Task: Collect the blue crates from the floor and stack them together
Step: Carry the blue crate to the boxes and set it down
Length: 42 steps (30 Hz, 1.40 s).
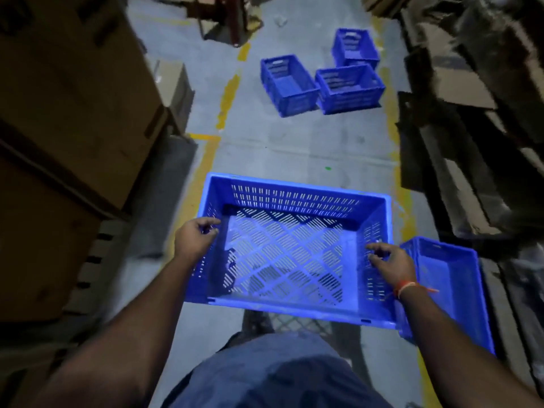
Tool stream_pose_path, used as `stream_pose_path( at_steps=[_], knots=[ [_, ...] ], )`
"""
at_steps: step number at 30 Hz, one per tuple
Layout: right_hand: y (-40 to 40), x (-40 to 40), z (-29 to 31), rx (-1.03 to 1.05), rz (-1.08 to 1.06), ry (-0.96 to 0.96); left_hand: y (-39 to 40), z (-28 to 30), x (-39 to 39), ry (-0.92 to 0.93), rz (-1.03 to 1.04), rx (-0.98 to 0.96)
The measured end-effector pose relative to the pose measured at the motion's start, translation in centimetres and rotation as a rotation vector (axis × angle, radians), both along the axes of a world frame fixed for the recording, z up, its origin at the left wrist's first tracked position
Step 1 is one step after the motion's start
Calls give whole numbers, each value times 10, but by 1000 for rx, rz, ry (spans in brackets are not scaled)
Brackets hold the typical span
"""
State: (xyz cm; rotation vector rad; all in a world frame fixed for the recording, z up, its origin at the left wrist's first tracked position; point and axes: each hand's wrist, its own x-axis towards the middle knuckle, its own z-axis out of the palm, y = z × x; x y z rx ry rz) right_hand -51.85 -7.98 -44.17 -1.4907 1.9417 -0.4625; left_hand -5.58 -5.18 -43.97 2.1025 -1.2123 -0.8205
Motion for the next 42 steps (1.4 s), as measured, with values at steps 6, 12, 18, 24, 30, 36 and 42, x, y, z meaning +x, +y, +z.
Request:
stream_pose_path(
  at_steps=[6,12,18,24,30,36,42],
  knots=[
    [-101,85,1,16,251,0,19,9,62,16,243,-21],
    [-186,195,1,70,605,8,66,2,104,12,558,-2],
    [-241,297,-9,128,953,45,112,-5,106,0,854,29],
    [-268,382,-30,180,1182,61,137,-29,88,-13,1073,46],
    [-266,452,-81,202,1366,183,156,-83,86,-17,1195,148],
    [-247,530,-195,173,1456,259,184,-214,105,-41,1248,197],
    [-230,580,-326,192,1505,321,203,-345,117,3,1263,191]
  ],
)
